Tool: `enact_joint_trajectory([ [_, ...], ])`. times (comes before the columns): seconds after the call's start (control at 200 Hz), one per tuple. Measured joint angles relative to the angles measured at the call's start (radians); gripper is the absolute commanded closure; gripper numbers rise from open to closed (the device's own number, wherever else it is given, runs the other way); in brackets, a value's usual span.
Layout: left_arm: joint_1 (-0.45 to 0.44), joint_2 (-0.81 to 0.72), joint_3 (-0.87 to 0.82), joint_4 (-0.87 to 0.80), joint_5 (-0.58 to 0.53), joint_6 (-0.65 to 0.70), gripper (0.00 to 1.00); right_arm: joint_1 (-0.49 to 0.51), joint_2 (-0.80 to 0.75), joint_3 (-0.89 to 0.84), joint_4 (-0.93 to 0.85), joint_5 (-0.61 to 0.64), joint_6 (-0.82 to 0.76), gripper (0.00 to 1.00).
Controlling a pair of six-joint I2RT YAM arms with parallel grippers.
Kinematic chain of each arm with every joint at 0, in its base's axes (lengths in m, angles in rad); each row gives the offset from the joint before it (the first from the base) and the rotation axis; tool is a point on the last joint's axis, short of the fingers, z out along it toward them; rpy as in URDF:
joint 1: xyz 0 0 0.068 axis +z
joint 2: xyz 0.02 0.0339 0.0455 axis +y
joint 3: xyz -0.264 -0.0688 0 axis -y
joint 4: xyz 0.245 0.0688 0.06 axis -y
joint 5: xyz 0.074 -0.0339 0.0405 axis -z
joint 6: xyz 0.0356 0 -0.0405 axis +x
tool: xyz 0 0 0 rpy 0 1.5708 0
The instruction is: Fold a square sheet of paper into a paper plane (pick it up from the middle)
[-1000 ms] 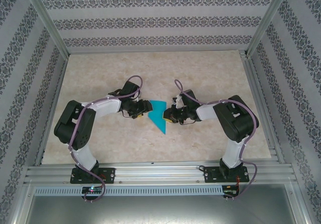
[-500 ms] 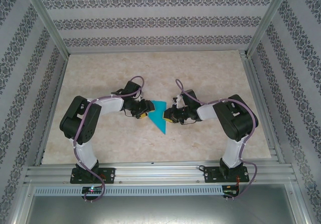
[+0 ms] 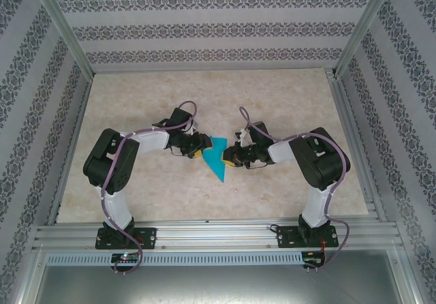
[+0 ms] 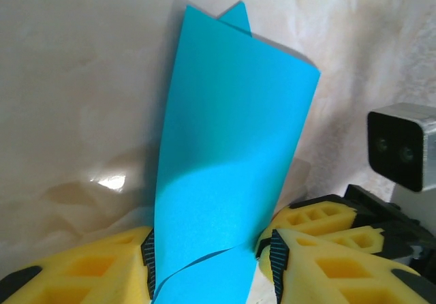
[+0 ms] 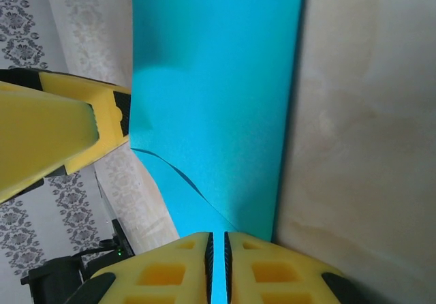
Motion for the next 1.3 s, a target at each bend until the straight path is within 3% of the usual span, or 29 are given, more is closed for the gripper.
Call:
enact_joint_trajectory([
  [0.595, 0.039, 0.047, 0.006, 0.055, 0.068, -0.025, 0.48, -0.013, 0.013, 0.005, -0.01, -0.028, -0.04, 0.88],
  [1.044, 0.053, 0.056, 0.018, 0.048, 0.084, -0.022, 0.46, -0.014, 0.028, 0.126, -0.282, -0.027, -0.23, 0.89],
  [1.299, 0.057, 0.056, 0.017, 0.048, 0.09, -0.022, 0.46, -0.014, 0.028, 0.138, -0.314, -0.02, -0.278, 0.89],
])
